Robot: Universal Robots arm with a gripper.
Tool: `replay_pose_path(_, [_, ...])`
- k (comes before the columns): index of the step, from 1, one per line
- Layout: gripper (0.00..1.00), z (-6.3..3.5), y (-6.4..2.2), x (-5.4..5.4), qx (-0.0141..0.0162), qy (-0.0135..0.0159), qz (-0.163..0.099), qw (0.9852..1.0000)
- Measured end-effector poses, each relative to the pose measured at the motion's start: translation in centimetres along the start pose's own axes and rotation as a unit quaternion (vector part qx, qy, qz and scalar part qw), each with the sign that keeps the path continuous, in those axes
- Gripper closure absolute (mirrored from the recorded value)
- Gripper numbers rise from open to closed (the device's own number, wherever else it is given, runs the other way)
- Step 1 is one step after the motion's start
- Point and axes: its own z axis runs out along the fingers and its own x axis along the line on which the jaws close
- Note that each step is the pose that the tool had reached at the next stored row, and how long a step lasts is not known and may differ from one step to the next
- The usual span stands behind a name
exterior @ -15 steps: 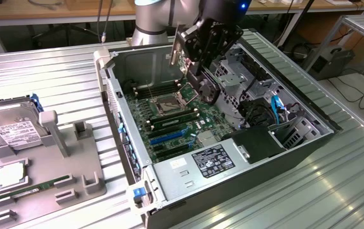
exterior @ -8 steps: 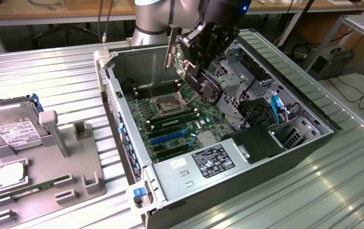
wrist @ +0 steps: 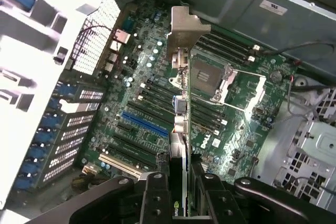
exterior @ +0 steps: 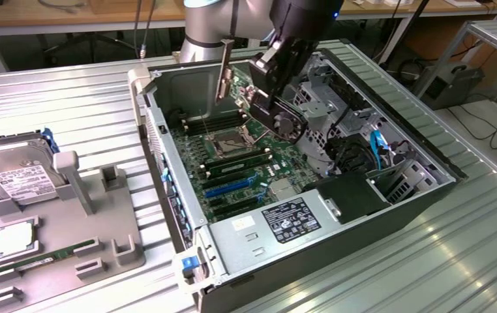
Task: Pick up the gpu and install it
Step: 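Insert the gpu into the slot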
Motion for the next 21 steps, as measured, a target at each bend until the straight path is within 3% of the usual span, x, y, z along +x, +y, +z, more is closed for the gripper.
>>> replay_pose_path(4, [0.74, 0.09, -0.01, -0.01, -0.0075, -0.0014, -0.036, 0.9993])
replay_pose_path(7, [0.74, 0.13, 0.00, 0.00, -0.0138, -0.0028, -0.063, 0.9979])
replay_pose_path(11, [0.74, 0.21, -0.02, -0.01, -0.0124, -0.0023, -0.098, 0.9951])
replay_pose_path(14, [0.74, 0.24, -0.02, -0.01, -0.0095, -0.0040, -0.120, 0.9928])
replay_pose_path(18, [0.74, 0.33, -0.03, -0.01, -0.0013, -0.0113, -0.169, 0.9855])
replay_pose_path(21, [0.74, 0.41, -0.03, -0.02, 0.0012, -0.0126, -0.196, 0.9806])
